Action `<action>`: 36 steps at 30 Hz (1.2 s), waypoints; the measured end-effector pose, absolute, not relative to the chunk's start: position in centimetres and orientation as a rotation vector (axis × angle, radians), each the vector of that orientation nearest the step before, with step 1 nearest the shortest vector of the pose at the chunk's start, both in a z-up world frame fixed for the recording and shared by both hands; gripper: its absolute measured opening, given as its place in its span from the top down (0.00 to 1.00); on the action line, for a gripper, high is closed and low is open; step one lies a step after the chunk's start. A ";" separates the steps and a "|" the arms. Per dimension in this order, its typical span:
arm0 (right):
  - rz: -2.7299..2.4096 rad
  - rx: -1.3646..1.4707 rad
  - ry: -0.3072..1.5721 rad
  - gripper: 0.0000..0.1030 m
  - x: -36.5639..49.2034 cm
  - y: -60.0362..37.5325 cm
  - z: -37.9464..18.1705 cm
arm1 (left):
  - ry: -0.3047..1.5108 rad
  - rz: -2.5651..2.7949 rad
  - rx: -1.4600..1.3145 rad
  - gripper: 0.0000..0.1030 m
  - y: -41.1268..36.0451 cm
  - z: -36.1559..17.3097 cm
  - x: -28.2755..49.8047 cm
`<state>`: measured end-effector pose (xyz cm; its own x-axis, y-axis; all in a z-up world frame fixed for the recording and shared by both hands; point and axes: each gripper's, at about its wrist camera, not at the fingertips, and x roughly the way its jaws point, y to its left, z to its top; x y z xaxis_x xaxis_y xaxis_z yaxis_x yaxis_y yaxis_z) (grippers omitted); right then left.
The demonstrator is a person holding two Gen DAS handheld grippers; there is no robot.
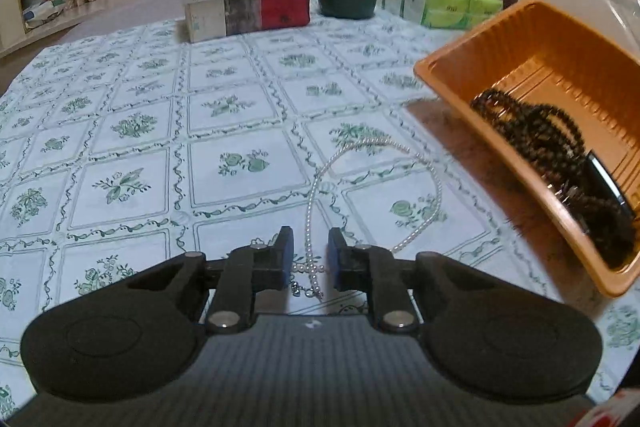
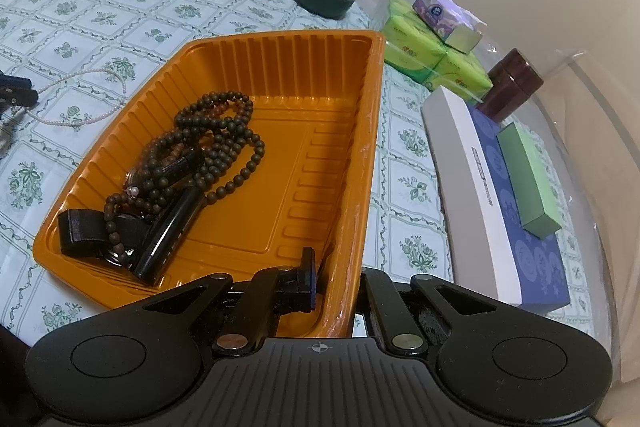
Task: Organize jewelry
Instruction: 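Move the left gripper to the pearl strand and grasp it, then lift the pearl strand high with the left gripper to untangle it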
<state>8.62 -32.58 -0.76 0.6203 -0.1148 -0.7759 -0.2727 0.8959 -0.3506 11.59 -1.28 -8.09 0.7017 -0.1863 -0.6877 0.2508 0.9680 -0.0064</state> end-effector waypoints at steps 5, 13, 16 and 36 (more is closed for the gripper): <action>0.091 -0.463 0.908 0.95 8.7 -32.6 -1.0 | 0.778 -0.238 0.124 0.98 -1.6 -8.3 12.0; 0.091 -0.463 0.907 0.95 8.7 -32.6 -1.0 | 0.742 -0.252 0.112 0.98 -1.1 -5.7 11.7; 0.092 -0.465 0.905 0.95 8.6 -32.6 -0.9 | 0.699 -0.270 0.089 0.98 -0.7 -3.4 11.7; 0.100 -0.472 0.892 0.95 8.3 -32.4 -0.4 | 0.454 -0.394 0.074 0.98 1.9 12.5 13.5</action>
<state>8.31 -32.43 -0.42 0.6307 -0.1089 -0.7683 -0.2768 0.8934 -0.3539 13.55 1.88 12.54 0.8250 -0.3537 -0.4407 0.3863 0.9222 -0.0171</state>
